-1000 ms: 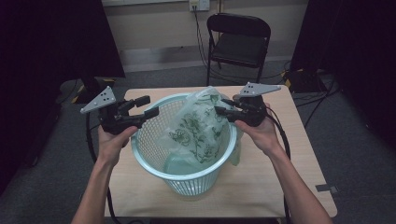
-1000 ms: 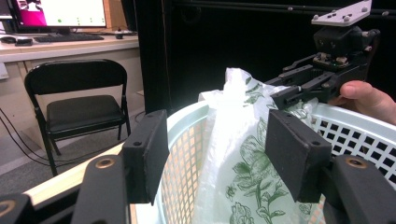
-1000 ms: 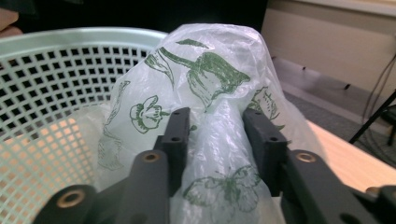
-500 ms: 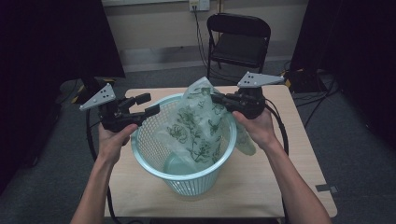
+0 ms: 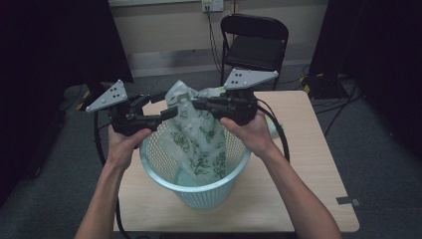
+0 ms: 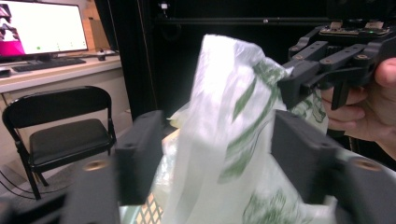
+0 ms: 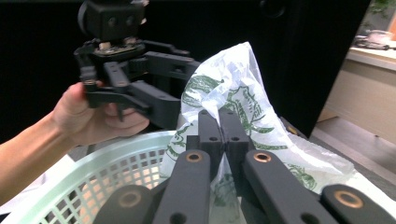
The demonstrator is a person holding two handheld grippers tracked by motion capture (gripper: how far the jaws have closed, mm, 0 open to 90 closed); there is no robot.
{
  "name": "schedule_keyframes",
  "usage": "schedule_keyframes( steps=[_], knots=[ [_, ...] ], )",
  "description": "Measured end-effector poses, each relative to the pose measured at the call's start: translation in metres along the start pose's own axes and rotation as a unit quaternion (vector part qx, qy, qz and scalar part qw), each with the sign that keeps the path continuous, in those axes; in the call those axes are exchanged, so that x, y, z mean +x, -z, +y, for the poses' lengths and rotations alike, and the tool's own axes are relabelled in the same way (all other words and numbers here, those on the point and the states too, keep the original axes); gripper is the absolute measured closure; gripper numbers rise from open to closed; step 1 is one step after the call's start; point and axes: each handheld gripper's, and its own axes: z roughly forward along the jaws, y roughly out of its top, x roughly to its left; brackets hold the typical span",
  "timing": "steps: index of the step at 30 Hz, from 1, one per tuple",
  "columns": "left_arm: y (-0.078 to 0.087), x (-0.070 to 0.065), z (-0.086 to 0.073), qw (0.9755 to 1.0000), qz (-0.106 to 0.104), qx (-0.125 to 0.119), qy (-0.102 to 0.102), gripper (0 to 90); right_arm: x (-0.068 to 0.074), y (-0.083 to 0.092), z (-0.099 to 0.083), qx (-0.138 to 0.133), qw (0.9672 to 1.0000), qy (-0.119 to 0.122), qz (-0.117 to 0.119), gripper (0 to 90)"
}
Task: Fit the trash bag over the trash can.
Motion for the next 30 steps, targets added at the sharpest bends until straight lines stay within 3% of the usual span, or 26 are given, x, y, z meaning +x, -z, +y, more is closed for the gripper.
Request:
schedule_keyframes(
  steps=[2, 3, 4, 5, 6, 7, 8, 9, 10, 13, 16, 17, 19, 22, 23, 24, 26, 28, 30],
  knots=[
    [0.000, -0.001, 0.000, 0.9999, -0.008, 0.001, -0.009, 59.5, 0.002, -0.006, 0.001, 0.005, 1.0000, 0.002, 0.006, 89.8],
    [0.001, -0.001, 0.000, 0.9997, -0.016, 0.004, -0.016, 59.5, 0.002, -0.006, 0.001, 0.005, 1.0000, 0.002, 0.006, 89.8],
    [0.003, -0.002, -0.002, 0.9994, -0.015, 0.014, -0.028, 83.0, 0.003, -0.008, 0.003, 0.006, 1.0000, 0.003, 0.008, 83.7],
    [0.003, -0.002, -0.002, 0.9994, -0.015, 0.014, -0.028, 89.7, 0.003, -0.008, 0.003, 0.006, 1.0000, 0.003, 0.008, 83.7],
    [0.005, -0.002, -0.003, 0.9993, -0.020, 0.015, -0.027, 90.0, 0.004, -0.007, 0.004, 0.010, 0.9999, -0.002, 0.007, 66.7],
    [0.006, -0.002, -0.005, 0.9993, -0.017, 0.020, -0.025, 90.0, 0.004, -0.007, 0.004, 0.010, 0.9999, -0.002, 0.007, 66.7],
    [0.011, -0.002, -0.010, 0.9992, -0.018, 0.027, -0.023, 90.0, 0.003, -0.003, 0.004, 0.012, 0.9997, -0.015, -0.012, 53.9],
    [0.011, -0.002, -0.010, 0.9992, -0.018, 0.027, -0.023, 90.0, 0.003, -0.003, 0.004, 0.012, 0.9997, -0.015, -0.012, 53.9],
    [0.017, -0.003, -0.017, 0.9987, -0.018, 0.040, -0.024, 90.0, 0.004, 0.005, 0.002, 0.016, 0.9994, -0.016, -0.025, 46.2],
    [0.026, -0.005, -0.028, 0.9983, -0.018, 0.051, -0.023, 90.0, 0.002, 0.024, -0.003, 0.015, 0.9991, -0.015, -0.036, 45.8],
    [0.032, -0.006, -0.038, 0.9977, -0.015, 0.062, -0.020, 90.0, -0.007, 0.043, -0.011, 0.015, 0.9975, -0.022, -0.065, 46.2],
    [0.032, -0.006, -0.038, 0.9977, -0.015, 0.062, -0.020, 90.0, -0.007, 0.043, -0.011, 0.015, 0.9975, -0.022, -0.065, 46.2],
    [0.036, -0.006, -0.047, 0.9966, -0.012, 0.080, -0.015, 90.0, -0.020, 0.054, -0.026, 0.024, 0.9932, -0.034, -0.109, 42.7],
    [0.037, -0.005, -0.055, 0.9957, -0.013, 0.091, -0.005, 89.8, -0.033, 0.061, -0.048, 0.035, 0.9900, -0.057, -0.124, 35.8],
    [0.037, -0.005, -0.055, 0.9957, -0.013, 0.091, -0.005, 87.7, -0.033, 0.061, -0.048, 0.035, 0.9900, -0.057, -0.124, 35.8],
    [0.038, -0.003, -0.058, 0.9960, -0.012, 0.088, 0.007, 84.3, -0.038, 0.061, -0.063, 0.045, 0.9866, -0.065, -0.143, 30.0],
    [0.037, -0.001, -0.058, 0.9969, -0.010, 0.076, 0.014, 76.1, -0.042, 0.060, -0.075, 0.046, 0.9869, -0.084, -0.129, 29.4],
    [0.039, 0.003, -0.054, 0.9978, 0.006, 0.056, 0.034, 60.3, -0.045, 0.056, -0.083, 0.055, 0.9869, -0.090, -0.123, 29.5],
    [0.041, 0.006, -0.048, 0.9982, 0.017, 0.030, 0.049, 54.9, -0.047, 0.052, -0.087, 0.068, 0.9855, -0.100, -0.119, 33.7]
  ],
)
